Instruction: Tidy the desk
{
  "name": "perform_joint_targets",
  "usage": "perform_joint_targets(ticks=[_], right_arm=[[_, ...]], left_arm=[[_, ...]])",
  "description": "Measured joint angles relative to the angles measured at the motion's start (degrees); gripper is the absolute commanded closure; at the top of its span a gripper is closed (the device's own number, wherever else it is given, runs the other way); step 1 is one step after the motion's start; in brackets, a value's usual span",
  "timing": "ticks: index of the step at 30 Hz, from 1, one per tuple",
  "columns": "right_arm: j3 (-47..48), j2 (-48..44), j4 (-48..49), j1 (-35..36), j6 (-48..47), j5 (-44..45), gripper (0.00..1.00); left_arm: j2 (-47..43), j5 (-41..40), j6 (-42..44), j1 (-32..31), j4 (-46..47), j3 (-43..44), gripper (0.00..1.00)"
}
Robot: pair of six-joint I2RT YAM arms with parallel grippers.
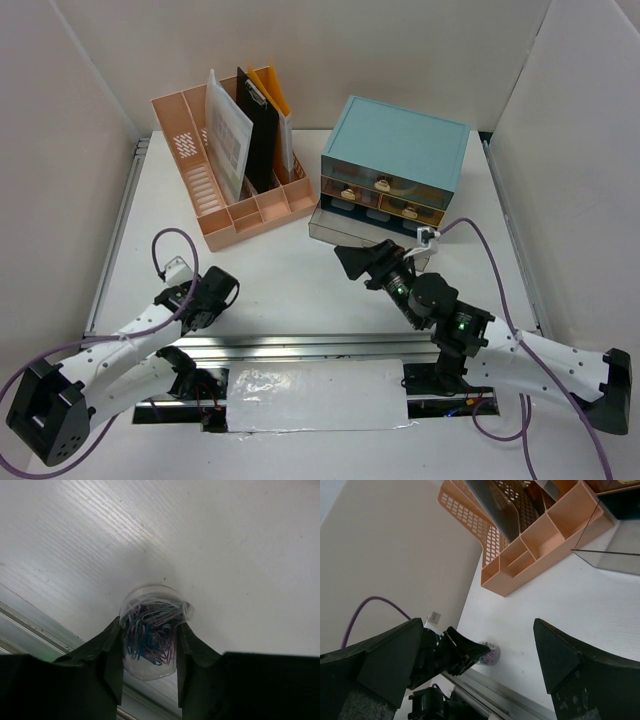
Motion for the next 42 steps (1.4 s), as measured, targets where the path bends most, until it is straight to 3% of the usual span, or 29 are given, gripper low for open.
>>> perform_joint_targets(ticks=[1, 2, 4, 9, 16, 25, 31, 37, 40, 41, 42], right_arm=[[-0.07, -0.61, -0.35, 0.0, -0.13, 0.24, 0.0], [-0.09, -1.09, -0.79, 0.0, -0.31, 0.46, 0.0], [-0.09, -1.81, -1.53, 0.0, -0.7, 0.98, 0.0], [-0.04, -4.24, -5.25, 0.0, -2.27, 3.5, 0.0], [2.73, -10.01, -13.64, 0.0, -5.7, 9.25, 0.0], [7.13, -16.74, -21.68, 0.0, -8.92, 13.55, 0.0], [8.37, -19.93, -27.82, 0.0, -9.16, 14.01, 0.0], [8.44, -24.06, -30.08, 0.0, -9.55, 14.53, 0.0], [8.46, -24.63, -31.3, 0.0, -9.57, 14.97, 0.0], [8.48, -24.63, -31.58, 0.0, -9.57, 15.02, 0.0], [8.48, -24.63, -31.89, 0.0, -9.66, 15.08, 0.0]], left_arm=[[-0.11, -0.02, -0.02, 0.04, 0.09, 0.0, 0.77], [-0.26, 0.04, 0.15, 0.04, 0.13, 0.0, 0.92], [-0.59, 0.24, 0.7, 0.04, 0.13, 0.07, 1.0], [-0.92, 1.88, 5.66, 0.11, 1.09, 4.2, 1.0], [3.54, 5.6, 16.13, -3.74, 10.56, 16.52, 1.0], [33.55, 18.36, 35.65, -9.97, 26.97, 46.34, 1.0], [49.27, 21.73, 40.5, -10.05, 30.75, 59.93, 1.0], [61.4, 24.44, 41.79, -10.05, 32.74, 66.51, 0.9], [63.65, 25.35, 41.81, -10.12, 32.74, 66.64, 0.7], [63.93, 25.64, 41.79, -10.14, 32.79, 66.64, 0.51], [64.06, 25.77, 41.94, -10.19, 32.89, 66.69, 0.44]])
